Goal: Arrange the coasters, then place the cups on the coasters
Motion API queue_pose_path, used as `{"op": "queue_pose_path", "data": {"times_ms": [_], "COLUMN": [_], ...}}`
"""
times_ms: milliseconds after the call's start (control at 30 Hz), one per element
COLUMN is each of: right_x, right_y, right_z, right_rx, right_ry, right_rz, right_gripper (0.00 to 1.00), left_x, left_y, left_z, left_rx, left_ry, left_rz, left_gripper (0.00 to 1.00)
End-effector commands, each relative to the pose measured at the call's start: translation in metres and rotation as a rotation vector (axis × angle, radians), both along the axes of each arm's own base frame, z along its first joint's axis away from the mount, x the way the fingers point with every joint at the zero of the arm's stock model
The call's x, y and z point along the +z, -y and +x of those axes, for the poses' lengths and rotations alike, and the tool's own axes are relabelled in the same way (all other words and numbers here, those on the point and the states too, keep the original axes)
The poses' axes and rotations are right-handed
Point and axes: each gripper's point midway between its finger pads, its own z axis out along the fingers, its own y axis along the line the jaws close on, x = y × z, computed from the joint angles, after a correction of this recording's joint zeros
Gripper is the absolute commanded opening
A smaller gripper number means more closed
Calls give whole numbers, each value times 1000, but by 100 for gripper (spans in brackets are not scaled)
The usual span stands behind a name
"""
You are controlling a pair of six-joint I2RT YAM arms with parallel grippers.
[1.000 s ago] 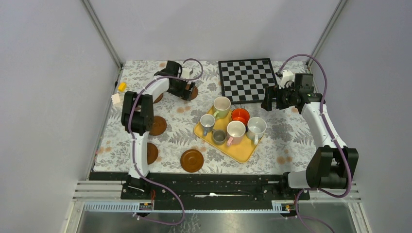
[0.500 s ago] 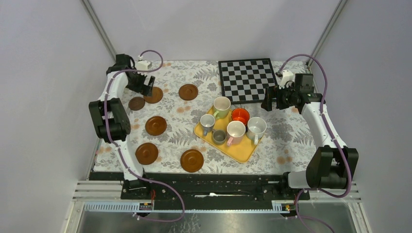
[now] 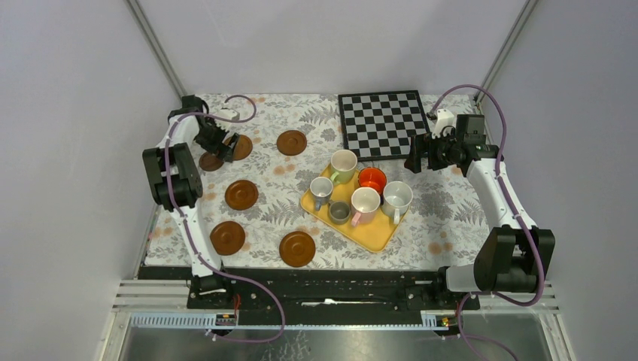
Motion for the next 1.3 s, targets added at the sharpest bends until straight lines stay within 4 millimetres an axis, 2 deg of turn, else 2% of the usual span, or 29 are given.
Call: {"op": "queue_pose_path", "data": {"times_ms": [0, 300, 500, 833, 1100, 1267], "right_x": [-2, -5, -6, -8, -8, -8], "right_y": [1, 3, 4, 5, 5, 5], "right_z": [2, 2, 3, 3, 3, 4], "right_rx": [9, 6, 4, 1, 3, 1], "right_ry": [4, -3, -4, -7, -9, -8], "right_rz": [-5, -12, -19, -26, -24, -26], "right_gripper": [98, 98, 98, 98, 98, 98], "left_x": [15, 8, -2, -30, -38, -41], "left_y": [-4, -6, -5, 5, 6, 17], "left_z": [25, 45, 36, 16, 25, 30], "left_rx": [-88, -142, -178, -221, -220, -271], "left_ry": [99, 133, 104, 17, 18, 30], "left_rz": [-6, -7, -11, -61, -74, -75], "left_gripper": [94, 94, 94, 94, 93, 89]}}
